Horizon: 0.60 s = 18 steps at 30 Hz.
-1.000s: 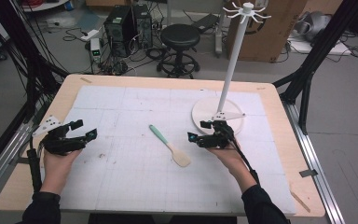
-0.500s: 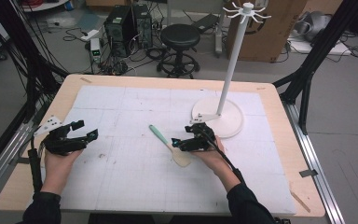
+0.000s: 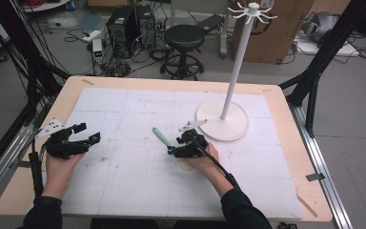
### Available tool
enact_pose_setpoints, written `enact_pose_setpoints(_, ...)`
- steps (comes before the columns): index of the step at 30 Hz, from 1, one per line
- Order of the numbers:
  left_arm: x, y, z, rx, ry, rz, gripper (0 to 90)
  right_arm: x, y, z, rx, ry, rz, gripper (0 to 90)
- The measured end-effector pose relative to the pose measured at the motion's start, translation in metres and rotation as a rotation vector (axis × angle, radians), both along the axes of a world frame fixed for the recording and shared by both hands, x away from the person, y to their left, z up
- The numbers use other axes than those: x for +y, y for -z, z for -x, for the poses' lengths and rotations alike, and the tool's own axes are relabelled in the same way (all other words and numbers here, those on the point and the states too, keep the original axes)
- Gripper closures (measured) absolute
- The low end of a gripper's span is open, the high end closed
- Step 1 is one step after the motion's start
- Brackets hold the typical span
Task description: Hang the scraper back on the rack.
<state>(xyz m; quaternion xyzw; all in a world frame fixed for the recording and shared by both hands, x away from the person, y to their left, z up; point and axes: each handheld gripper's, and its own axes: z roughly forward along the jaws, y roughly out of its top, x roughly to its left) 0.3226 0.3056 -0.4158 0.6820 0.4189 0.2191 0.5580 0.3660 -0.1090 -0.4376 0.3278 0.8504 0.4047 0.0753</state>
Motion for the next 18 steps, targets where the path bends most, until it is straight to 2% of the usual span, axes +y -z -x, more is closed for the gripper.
enact_pose_setpoints(10,-0.001,0.001,0.0,0.008,-0.006,-0.006,19.8,0.01,0.004,0.003,-0.014,0.009,0.07,62.0)
enact_pose_setpoints(13,-0.001,0.0,0.0,0.008,-0.008,-0.009,19.8,0.011,0.004,0.005,-0.036,0.027,0.096,67.9)
enact_pose_setpoints(18,-0.001,0.001,0.0,0.011,-0.009,-0.008,19.9,0.014,0.004,0.007,-0.044,0.043,0.11,67.6)
